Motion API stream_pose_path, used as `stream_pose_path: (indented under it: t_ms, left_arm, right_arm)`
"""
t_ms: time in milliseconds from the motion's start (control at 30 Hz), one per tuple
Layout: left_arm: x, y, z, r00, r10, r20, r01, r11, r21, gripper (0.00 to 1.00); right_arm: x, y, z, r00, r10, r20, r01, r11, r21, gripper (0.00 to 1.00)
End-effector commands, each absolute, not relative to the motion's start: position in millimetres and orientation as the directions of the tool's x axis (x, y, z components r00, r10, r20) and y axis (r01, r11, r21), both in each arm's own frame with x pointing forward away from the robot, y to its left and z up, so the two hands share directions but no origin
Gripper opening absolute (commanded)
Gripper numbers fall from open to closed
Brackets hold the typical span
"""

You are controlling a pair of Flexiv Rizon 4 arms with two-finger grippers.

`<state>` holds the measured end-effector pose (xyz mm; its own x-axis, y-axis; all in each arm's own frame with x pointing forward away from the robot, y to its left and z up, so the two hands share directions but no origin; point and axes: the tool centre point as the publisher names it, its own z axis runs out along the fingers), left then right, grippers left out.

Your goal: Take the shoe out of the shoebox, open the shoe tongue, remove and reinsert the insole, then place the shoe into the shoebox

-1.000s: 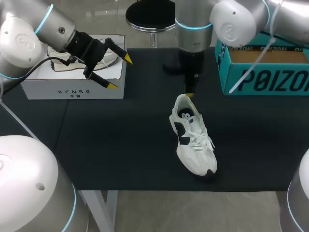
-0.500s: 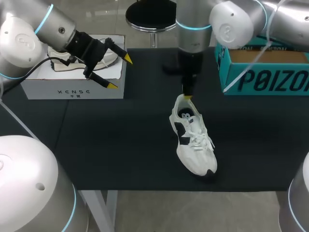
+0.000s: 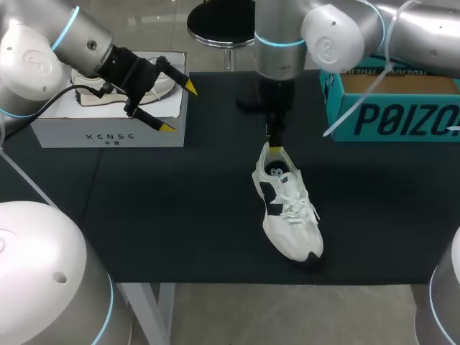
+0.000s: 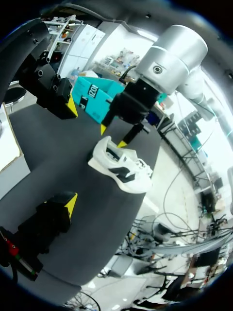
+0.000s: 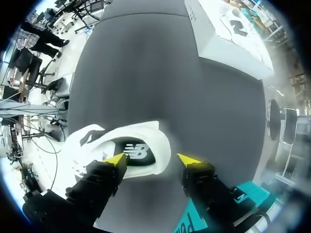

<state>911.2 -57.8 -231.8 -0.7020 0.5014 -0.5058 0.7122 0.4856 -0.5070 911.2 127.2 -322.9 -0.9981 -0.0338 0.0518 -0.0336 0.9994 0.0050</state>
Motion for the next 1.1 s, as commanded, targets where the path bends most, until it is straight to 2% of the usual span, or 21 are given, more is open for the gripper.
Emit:
stream_pose_path:
  t_ms: [33,367,533,900,1100]
  left_arm:
    - [912,-58,-232,-0.702,0.504,-0.504,0.713,0.487,-0.505,1.00]
    - [912,-58,-232,-0.702,0.504,-0.504,0.713,0.487,-0.505,1.00]
    - [912,-58,-232,-0.702,0.504,-0.504,0.713,0.487,-0.505,1.00]
    - [912,-58,-232,-0.702,0.504,-0.504,0.713,0.487,-0.505,1.00]
    - [912,-58,-232,-0.702,0.504,-0.504,0.713,0.487,-0.505,1.00]
  right_arm:
    - [913,126,-332,-0.998,-0.033,0.056,-0.032,0.999,0.017,0.64]
    - [917,127,-353,-0.997,-0.035,0.068,-0.034,0.999,0.029,0.64]
    - [925,127,-363,-0.996,-0.036,0.077,-0.033,0.999,0.036,0.68]
    - [931,123,-382,-0.995,-0.033,0.094,-0.029,0.999,0.046,0.68]
    - [928,116,-387,-0.994,-0.023,0.105,-0.018,0.999,0.043,0.64]
